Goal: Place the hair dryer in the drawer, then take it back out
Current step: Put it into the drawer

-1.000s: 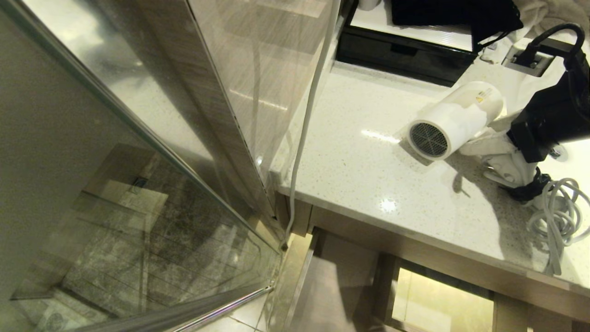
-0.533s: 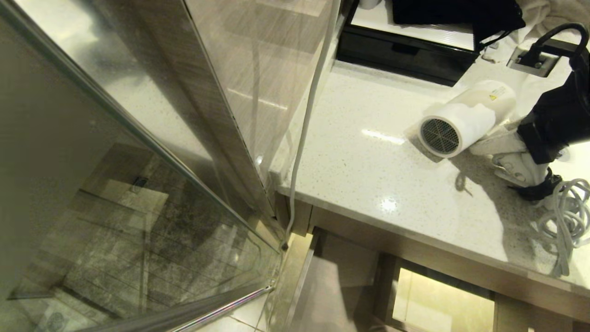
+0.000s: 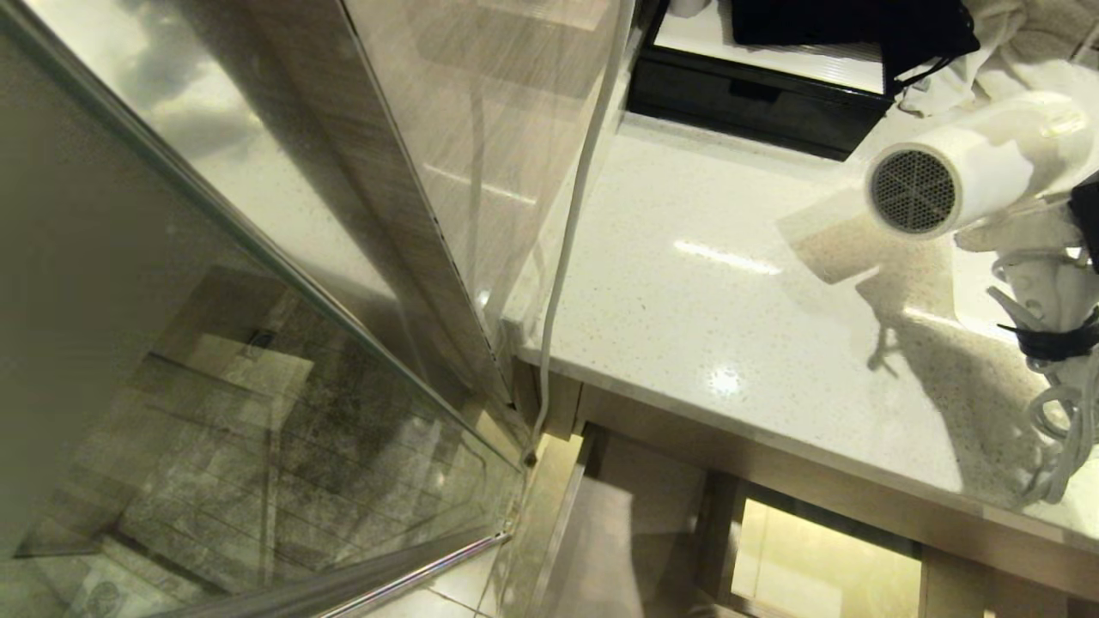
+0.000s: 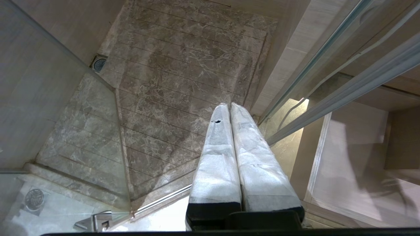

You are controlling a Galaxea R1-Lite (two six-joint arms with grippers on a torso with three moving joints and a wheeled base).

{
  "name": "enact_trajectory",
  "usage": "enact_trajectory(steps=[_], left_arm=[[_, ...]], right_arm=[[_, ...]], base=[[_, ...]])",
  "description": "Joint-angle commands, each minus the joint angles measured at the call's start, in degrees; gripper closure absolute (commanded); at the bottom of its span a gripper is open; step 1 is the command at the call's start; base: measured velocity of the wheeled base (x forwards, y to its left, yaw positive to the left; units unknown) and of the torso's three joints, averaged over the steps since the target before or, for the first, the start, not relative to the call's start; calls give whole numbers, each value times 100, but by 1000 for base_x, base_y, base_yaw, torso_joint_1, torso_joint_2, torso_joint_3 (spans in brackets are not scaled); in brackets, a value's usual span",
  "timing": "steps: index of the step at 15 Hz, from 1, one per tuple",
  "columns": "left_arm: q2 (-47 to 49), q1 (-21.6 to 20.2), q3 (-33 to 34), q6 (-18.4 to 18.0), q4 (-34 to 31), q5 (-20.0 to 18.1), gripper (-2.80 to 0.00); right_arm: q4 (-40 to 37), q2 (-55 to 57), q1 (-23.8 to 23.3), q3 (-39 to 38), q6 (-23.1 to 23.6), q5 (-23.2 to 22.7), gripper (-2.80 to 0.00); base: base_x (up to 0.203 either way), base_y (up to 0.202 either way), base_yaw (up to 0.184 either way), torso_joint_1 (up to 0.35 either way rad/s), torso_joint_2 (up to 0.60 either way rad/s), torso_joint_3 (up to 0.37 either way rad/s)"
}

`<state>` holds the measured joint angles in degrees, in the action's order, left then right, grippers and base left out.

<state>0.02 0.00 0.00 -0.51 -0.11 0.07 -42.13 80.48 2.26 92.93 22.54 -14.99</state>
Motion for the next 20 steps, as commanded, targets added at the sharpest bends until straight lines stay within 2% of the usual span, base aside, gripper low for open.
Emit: enact_trajectory(steps=[1,6,10,20], left_arm=[[-2,0,0,-2,2,1,0],[-2,0,0,-2,2,1,0],[-2,0,0,-2,2,1,0],[-2,0,0,-2,2,1,0]], right_arm=[[-107,-409,-199,-52,14,26,0],[-290,-775,-461,-48,14,52,0],[-309,-964,-548,-170,14,590,0],[-590,-1210,-692,-186,-41,596,0]], base=[[0,0,0,0,0,0],[0,0,0,0,0,0],[0,0,0,0,0,0],[0,0,0,0,0,0]])
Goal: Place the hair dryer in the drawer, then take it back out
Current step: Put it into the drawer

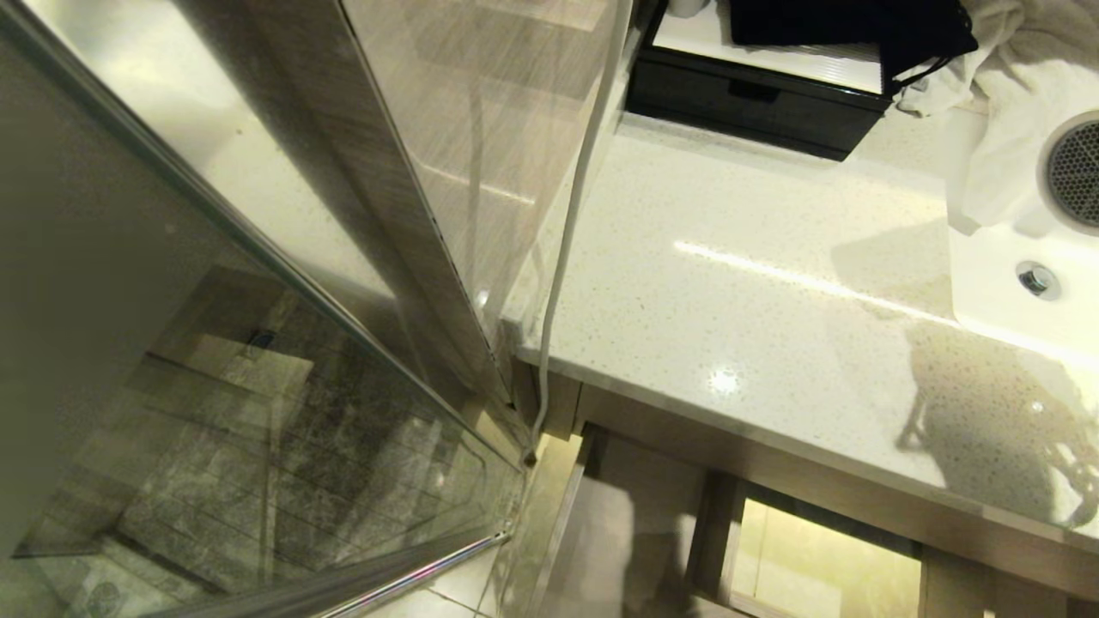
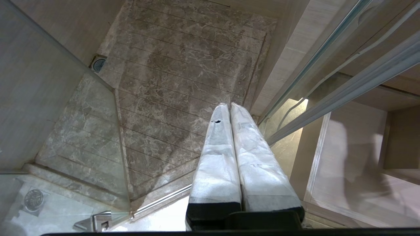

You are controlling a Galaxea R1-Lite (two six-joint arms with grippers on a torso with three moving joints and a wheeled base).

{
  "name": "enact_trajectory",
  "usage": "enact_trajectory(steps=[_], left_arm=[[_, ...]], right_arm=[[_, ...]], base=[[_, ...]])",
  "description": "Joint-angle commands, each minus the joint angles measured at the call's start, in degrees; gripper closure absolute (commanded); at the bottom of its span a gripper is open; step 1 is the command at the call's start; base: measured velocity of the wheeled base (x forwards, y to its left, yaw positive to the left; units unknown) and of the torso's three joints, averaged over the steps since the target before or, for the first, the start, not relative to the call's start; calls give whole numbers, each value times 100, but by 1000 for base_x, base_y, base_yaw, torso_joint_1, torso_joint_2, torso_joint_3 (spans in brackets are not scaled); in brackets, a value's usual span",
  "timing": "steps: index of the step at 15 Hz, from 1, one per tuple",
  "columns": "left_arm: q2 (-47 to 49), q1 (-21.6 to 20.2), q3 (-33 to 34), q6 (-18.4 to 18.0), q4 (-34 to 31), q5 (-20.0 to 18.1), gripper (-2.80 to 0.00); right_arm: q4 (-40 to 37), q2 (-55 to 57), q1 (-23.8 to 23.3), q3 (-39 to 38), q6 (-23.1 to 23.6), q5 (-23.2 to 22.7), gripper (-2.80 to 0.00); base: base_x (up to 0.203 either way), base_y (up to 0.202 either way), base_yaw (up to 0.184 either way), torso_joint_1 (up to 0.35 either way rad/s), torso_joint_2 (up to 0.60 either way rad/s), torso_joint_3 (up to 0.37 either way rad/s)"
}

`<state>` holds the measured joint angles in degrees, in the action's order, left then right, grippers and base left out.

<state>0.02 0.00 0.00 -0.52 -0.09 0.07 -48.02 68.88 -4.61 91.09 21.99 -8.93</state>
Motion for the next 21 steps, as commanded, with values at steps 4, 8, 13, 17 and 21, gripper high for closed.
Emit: enact_trajectory(steps=[4,8,13,17,21], left_arm=[[-2,0,0,0,0,1,0],[-2,0,0,0,0,1,0],[-2,0,0,0,0,1,0],[-2,0,0,0,0,1,0],[-2,0,0,0,0,1,0]], right_arm=[[161,-59,-11,17,16,-12,0],[135,-103,-14,-47,25,-3,0],[152,-142,-119,-65,11,-11,0],[179,-237,-128,-146,16,-12,0],[151,-326,-144,-179,16,-3,0]], base=[[0,0,0,0,0,0],[0,0,0,0,0,0],[0,0,0,0,0,0],[0,0,0,-74,232,146],[0,0,0,-106,275,176]])
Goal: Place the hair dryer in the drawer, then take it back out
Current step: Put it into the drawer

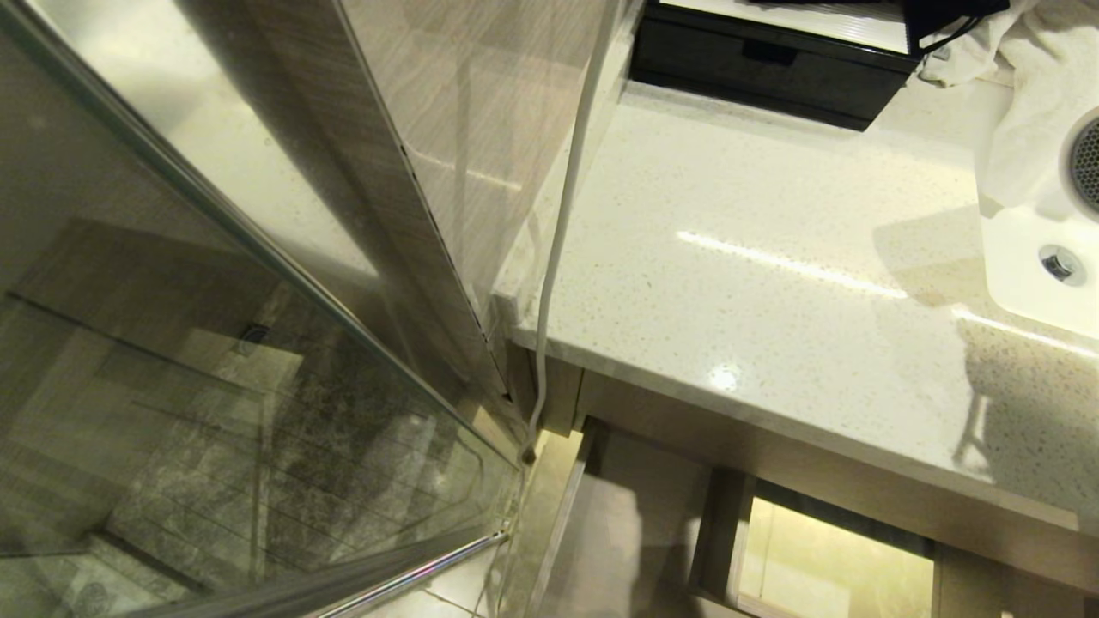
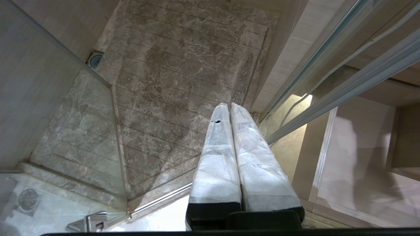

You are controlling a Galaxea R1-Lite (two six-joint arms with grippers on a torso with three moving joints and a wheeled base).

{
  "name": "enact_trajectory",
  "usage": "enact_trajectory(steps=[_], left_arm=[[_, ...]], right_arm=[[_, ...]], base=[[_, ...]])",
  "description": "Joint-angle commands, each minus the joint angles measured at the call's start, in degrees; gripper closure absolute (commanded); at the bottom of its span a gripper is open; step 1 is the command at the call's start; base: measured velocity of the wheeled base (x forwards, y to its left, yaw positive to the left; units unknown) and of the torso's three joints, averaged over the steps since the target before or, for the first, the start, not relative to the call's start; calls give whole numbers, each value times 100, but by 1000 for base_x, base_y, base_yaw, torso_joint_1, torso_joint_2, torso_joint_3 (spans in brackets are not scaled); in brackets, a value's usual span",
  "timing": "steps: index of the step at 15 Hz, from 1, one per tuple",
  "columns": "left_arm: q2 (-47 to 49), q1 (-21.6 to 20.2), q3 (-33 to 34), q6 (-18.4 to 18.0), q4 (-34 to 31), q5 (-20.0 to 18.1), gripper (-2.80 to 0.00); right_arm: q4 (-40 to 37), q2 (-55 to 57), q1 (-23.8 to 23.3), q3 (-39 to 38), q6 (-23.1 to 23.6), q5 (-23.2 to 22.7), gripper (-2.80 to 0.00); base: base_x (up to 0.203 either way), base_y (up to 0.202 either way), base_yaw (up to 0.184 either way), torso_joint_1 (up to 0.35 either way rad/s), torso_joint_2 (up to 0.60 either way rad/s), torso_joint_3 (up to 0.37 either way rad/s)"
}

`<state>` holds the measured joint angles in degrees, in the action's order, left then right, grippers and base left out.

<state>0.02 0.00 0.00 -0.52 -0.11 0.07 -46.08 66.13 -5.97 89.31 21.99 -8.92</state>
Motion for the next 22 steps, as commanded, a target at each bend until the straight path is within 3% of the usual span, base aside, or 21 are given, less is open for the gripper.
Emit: enact_trajectory(steps=[1,22], left_arm=[[-2,0,0,-1,2,1,0],[-2,0,0,-1,2,1,0]], right_arm=[[-41,-65,-18,-1,16,-4,0],[-85,-241,-194,-28,24,5,0]], base=[[0,0,0,-23,55,36],[0,0,0,0,0,0]])
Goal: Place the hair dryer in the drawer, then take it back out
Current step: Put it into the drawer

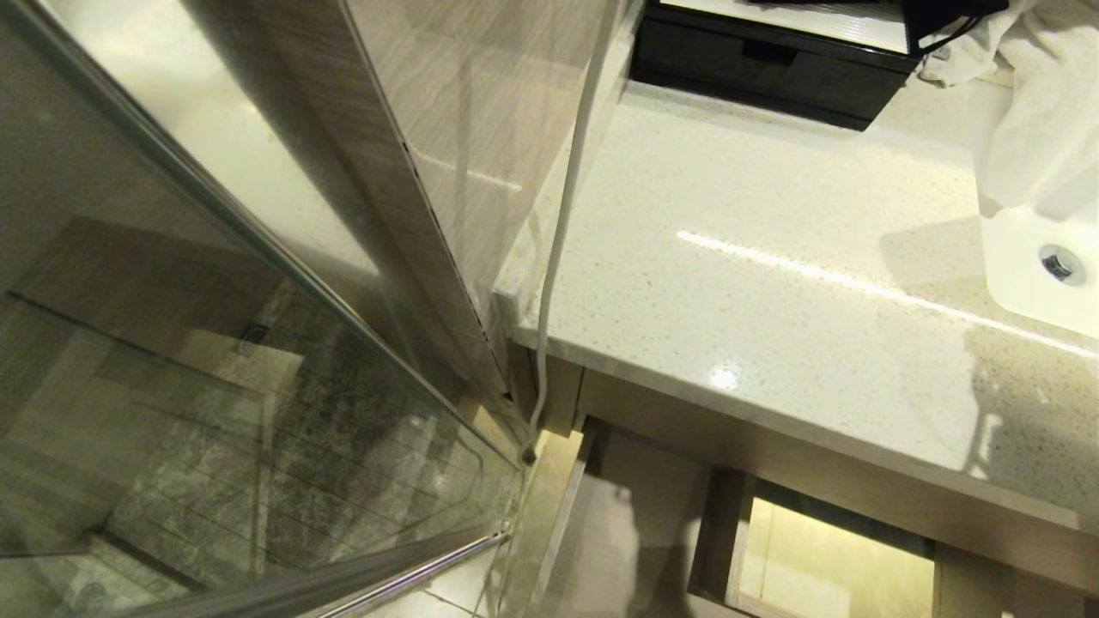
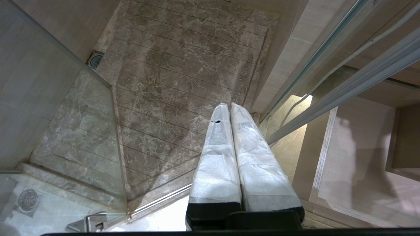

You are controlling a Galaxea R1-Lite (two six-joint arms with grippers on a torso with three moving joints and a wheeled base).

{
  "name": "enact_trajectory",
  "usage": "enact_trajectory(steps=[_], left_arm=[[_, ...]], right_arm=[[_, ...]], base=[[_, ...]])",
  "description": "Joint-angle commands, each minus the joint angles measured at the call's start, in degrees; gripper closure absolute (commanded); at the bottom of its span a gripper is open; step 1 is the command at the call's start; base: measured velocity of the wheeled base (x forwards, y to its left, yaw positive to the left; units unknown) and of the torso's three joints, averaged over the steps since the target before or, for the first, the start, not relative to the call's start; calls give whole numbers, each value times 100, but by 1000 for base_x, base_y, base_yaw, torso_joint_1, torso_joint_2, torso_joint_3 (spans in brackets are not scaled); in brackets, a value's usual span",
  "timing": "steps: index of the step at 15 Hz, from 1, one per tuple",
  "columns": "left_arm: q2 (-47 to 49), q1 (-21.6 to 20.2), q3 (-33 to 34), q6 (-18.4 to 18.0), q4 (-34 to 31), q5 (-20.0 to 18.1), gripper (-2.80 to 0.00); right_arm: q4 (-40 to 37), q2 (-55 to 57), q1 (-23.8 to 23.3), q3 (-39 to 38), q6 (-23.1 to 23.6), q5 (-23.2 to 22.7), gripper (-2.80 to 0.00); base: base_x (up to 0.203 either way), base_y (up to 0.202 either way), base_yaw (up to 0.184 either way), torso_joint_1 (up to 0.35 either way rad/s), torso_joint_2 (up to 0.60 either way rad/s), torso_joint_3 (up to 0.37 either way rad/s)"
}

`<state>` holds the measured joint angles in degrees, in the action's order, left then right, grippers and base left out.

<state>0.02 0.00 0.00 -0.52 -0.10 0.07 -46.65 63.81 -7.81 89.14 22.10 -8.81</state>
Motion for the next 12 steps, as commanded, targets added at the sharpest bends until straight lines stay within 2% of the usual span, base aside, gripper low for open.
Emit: enact_trajectory(steps=[1,6,10,12], left_arm=[[-2,0,0,0,1,1,0],[-2,0,0,0,1,1,0],[-2,0,0,0,1,1,0],[-2,0,0,0,1,1,0]], right_arm=[[-19,-8,-10,-10,13,-7,0],[-2,-26,-10,-72,22,-6,0],[-2,-61,-10,-98,22,-6,0],[16,-52,-10,-107,22,-6,0]], base=[[0,0,0,0,0,0],[0,0,0,-261,147,-106],[0,0,0,-69,40,-37],[0,0,0,-209,110,-117]])
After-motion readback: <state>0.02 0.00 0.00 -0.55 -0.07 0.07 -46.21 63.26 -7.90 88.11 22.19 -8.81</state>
